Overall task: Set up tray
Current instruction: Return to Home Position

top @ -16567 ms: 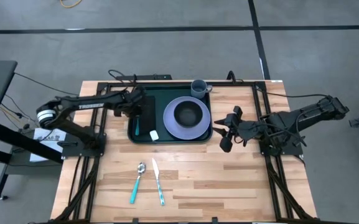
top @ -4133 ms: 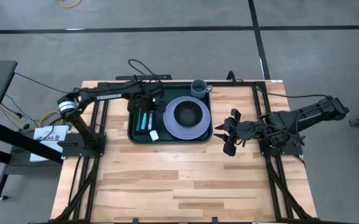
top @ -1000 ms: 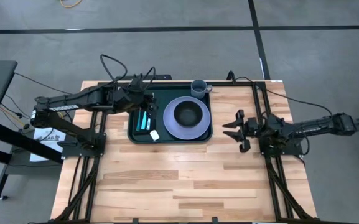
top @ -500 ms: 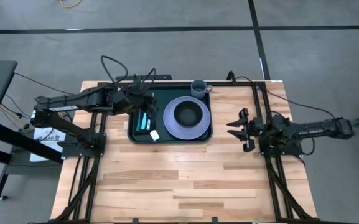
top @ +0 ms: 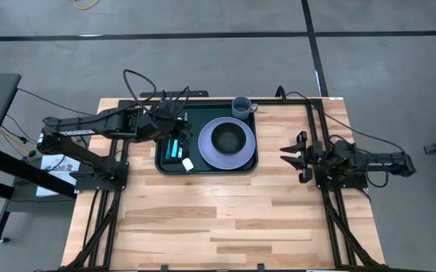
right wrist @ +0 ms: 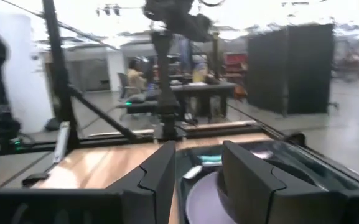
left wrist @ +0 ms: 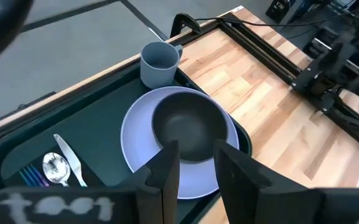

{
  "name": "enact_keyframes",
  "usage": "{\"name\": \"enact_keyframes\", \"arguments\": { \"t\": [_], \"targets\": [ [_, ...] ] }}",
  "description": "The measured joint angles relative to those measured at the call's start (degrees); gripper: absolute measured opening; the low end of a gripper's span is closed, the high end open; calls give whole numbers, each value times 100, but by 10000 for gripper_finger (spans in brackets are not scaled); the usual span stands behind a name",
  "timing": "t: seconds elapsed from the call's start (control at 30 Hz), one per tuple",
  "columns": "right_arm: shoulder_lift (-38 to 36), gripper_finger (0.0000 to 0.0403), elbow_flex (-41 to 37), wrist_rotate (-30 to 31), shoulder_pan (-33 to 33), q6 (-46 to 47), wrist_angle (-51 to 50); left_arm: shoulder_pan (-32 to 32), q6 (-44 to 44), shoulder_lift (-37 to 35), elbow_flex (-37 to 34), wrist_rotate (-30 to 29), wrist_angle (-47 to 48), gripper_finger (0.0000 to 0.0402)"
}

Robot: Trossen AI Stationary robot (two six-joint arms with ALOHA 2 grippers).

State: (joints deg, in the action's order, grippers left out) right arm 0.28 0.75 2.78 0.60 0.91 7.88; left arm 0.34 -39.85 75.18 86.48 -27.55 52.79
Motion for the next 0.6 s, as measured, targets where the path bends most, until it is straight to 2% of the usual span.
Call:
{"name": "enact_keyframes", "arguments": {
  "t": [0.17, 0.27, 0.33, 0.47, 0.6],
  "targets": [
    [74, 123, 51, 481, 0, 438, -277, -40, -88, 2, 0, 397, 152, 87],
    [116, 123, 66, 485, 0, 647, -210, -37, -153, 4, -1, 1026, 290, 87],
    [118, 123, 62, 483, 0, 662, -250, -111, -117, 4, -2, 1150, 251, 87],
    [117, 123, 62, 482, 0, 664, -301, -282, 729, 4, -2, 1300, -229, 87],
    [116, 123, 64, 481, 0, 665, -313, -389, 1571, 4, -35, 1776, -334, 87]
  ]
}}
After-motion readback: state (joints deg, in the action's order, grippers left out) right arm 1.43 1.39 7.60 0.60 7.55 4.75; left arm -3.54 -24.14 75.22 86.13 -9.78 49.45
